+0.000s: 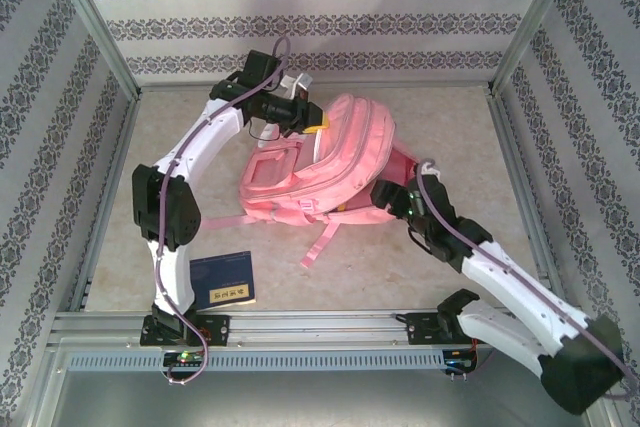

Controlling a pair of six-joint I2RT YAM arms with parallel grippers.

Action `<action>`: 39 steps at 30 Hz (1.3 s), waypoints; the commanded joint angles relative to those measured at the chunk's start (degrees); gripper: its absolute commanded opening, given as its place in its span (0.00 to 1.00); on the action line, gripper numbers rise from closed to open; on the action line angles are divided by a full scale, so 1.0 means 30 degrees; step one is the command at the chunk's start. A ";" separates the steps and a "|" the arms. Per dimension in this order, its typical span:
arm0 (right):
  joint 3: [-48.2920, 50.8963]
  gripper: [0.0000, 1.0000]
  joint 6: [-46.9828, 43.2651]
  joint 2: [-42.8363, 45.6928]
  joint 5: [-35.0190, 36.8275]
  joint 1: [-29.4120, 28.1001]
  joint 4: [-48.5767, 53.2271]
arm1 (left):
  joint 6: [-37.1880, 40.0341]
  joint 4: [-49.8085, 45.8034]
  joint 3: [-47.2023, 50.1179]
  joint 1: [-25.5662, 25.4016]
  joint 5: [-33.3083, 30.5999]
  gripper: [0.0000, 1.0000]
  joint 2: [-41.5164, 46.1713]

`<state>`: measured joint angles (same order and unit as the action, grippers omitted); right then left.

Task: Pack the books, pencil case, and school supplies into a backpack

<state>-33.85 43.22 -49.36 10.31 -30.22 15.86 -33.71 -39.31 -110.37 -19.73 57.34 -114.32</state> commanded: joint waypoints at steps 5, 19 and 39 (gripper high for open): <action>0.0981 0.85 -0.0085 0.3269 0.2687 0.0053 0.4344 | -0.0027 0.1234 -0.0664 -0.0567 -0.2172 0.00 -0.1662; 0.0285 0.83 -0.2105 0.5997 0.1505 -0.1400 0.5115 | 0.1463 0.0477 0.4565 -0.1020 -0.5968 0.43 0.4552; 0.1011 0.84 -0.2904 0.1743 0.0094 -0.5250 0.1829 | -0.3740 -0.1890 2.5245 -0.0957 -1.4048 0.89 2.0113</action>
<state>-31.38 34.28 -43.59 11.05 -45.28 23.79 -42.02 -45.63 -37.21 -22.76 17.47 -55.55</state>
